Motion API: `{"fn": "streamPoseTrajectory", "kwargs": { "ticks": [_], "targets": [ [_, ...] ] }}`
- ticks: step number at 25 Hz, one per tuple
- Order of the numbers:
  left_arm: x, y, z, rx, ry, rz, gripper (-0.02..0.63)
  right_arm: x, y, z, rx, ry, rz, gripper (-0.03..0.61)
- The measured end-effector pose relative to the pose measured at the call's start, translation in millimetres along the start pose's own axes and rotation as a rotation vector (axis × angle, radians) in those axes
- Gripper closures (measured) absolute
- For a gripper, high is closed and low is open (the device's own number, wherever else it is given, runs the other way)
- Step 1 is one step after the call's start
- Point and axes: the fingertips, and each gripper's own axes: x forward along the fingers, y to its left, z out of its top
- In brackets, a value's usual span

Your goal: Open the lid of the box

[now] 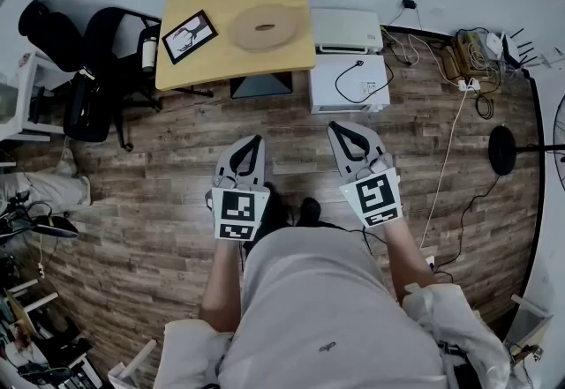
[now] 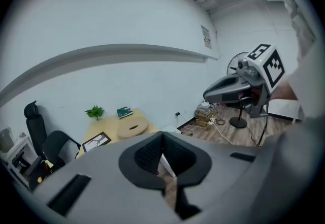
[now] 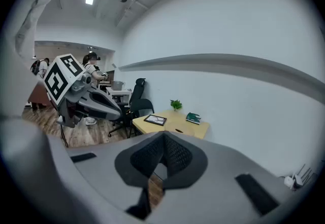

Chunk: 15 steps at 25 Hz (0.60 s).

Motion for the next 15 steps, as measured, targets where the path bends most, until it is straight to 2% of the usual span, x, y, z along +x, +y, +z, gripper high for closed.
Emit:
{"fn": "streamPoseTrajectory", "kwargs": {
  "ticks": [7, 15],
  "targets": [
    [-2.4, -31.9, 11.1, 0.010, 0.006, -0.012, 0.607, -25.9, -10.7, -12.9, -0.004, 0.012, 0.002, 0.580],
    [-9.9, -37.9, 15.2, 0.023, 0.007, -0.002, 0.607, -36.4, -6.1, -16.1, -0.005, 0.002, 0.016, 0.579]
  ]
}}
